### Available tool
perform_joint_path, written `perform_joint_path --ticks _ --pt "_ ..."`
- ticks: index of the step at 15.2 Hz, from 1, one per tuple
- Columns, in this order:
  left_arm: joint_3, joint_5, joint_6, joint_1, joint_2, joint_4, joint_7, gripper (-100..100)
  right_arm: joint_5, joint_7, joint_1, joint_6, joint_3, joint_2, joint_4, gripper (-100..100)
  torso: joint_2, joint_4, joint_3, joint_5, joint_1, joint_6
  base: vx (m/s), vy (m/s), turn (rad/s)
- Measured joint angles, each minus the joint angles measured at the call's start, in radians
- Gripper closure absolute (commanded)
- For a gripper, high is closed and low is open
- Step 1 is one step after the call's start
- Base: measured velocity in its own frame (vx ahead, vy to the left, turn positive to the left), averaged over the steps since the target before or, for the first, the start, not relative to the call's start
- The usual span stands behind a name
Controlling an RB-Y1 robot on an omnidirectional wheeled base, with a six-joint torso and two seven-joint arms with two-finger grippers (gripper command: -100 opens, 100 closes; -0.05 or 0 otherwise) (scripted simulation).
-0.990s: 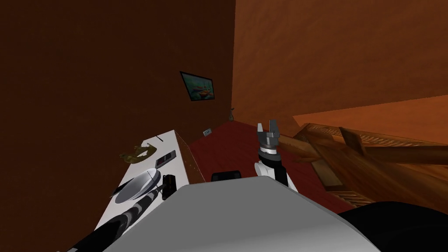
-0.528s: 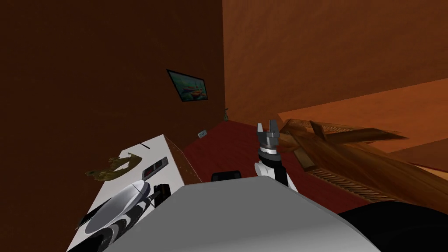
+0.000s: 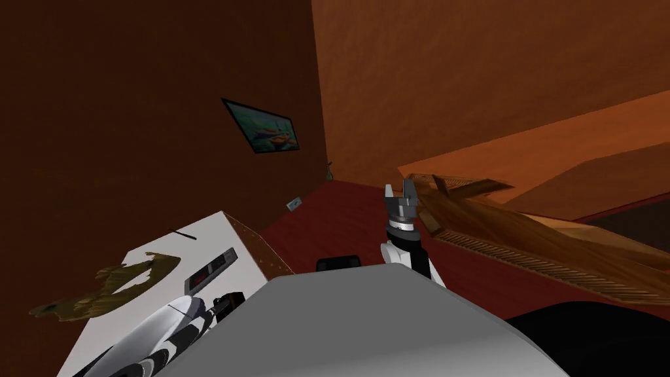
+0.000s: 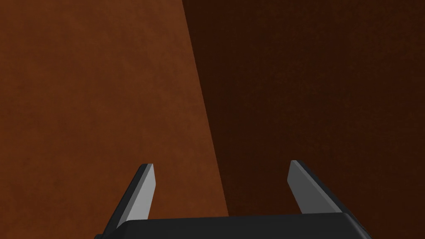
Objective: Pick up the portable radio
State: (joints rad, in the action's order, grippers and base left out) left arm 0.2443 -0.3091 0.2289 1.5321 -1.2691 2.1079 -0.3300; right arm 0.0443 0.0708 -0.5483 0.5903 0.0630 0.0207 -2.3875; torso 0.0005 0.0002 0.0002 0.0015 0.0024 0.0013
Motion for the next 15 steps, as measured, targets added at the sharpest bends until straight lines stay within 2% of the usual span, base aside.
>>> perform_joint_path --ticks 8,12,13,15 --pt "0.040 -0.092 -0.017 0.138 -0.075 0.009 -0.068 -100 0.000 0.000 0.000 0.000 0.000 0.000 0.000 0 0.001 0.000 0.000 0.000 0.001 0.000 -0.047 0.027 -0.262" --pt "0.064 -0.134 -0.016 0.204 -0.105 0.018 -0.098 -100 0.000 0.000 0.000 0.000 0.000 0.000 0.000 0 0.000 0.000 0.000 0.000 0.001 0.000 -0.040 0.025 -0.171" --pt "0.066 -0.137 -0.017 0.209 -0.107 0.018 -0.101 -100 0.000 0.000 0.000 0.000 0.000 0.000 0.000 0 0.000 0.000 0.000 0.000 0.000 -0.001 -0.004 0.004 -0.021" --pt "0.040 -0.131 -0.016 0.183 -0.097 0.007 -0.096 -100 0.000 0.000 0.000 0.000 0.000 0.000 0.000 0 -0.003 0.000 -0.001 0.000 -0.001 -0.001 0.019 -0.009 -0.026"
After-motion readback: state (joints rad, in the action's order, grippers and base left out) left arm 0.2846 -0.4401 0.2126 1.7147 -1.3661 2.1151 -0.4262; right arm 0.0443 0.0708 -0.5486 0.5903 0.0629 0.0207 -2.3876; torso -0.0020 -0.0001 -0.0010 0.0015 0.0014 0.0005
